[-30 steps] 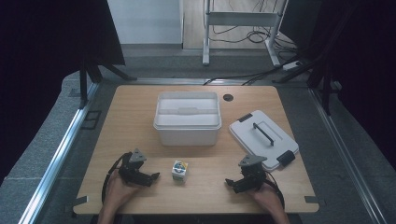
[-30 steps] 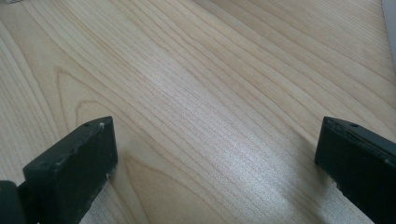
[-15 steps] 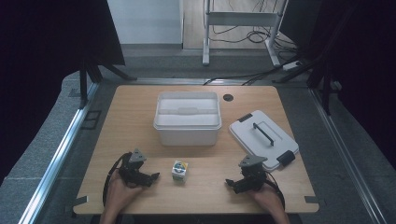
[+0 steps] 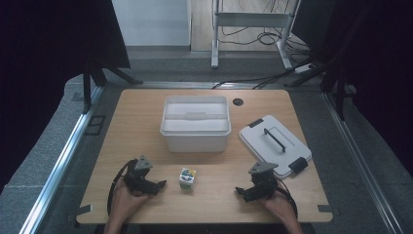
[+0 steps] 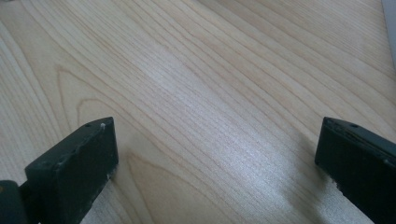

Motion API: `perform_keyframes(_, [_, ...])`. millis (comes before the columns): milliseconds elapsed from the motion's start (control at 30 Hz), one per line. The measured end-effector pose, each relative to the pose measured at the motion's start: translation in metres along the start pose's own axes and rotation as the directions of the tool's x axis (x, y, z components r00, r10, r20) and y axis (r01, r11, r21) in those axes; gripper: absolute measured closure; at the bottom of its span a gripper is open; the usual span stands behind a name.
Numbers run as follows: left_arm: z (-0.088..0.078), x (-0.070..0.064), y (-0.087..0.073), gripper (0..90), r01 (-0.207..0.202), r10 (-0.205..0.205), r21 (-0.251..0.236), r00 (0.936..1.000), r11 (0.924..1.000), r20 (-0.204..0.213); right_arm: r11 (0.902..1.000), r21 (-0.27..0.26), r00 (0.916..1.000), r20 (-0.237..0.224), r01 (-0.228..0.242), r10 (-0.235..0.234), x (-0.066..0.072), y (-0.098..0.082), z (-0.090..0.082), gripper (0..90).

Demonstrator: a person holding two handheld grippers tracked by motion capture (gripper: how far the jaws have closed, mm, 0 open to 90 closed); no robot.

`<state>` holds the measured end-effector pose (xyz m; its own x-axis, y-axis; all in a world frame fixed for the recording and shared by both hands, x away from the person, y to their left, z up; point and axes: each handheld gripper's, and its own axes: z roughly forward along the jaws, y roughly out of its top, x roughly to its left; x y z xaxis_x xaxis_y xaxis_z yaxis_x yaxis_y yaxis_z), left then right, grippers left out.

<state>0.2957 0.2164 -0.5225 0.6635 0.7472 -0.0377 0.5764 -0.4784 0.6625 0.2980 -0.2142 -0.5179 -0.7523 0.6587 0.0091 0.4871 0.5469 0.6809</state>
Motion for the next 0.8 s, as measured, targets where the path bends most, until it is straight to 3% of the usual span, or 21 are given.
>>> perform_keyframes(467, [0.0, 0.0, 0.0, 0.0, -0.005, 0.005, -0.001, 1.0, 1.0, 0.004, 0.998, -0.057, 0.9972, -0.069, 0.025, -0.029, 0.009, 0.009, -0.009, 0.0])
perform_keyframes(667, [0.0, 0.0, 0.0, 0.0, -0.006, 0.006, 0.0, 1.0, 1.0, 0.004, 0.9961, -0.084, 0.9913, -0.126, 0.027, -0.037, 0.016, 0.023, -0.01, 0.3])
perform_keyframes(800, [0.0, 0.0, 0.0, 0.0, -0.005, 0.005, 0.0, 1.0, 1.0, 0.004, 0.9941, -0.095, 0.9887, -0.135, 0.052, -0.065, 0.024, 0.032, -0.007, 1.5])
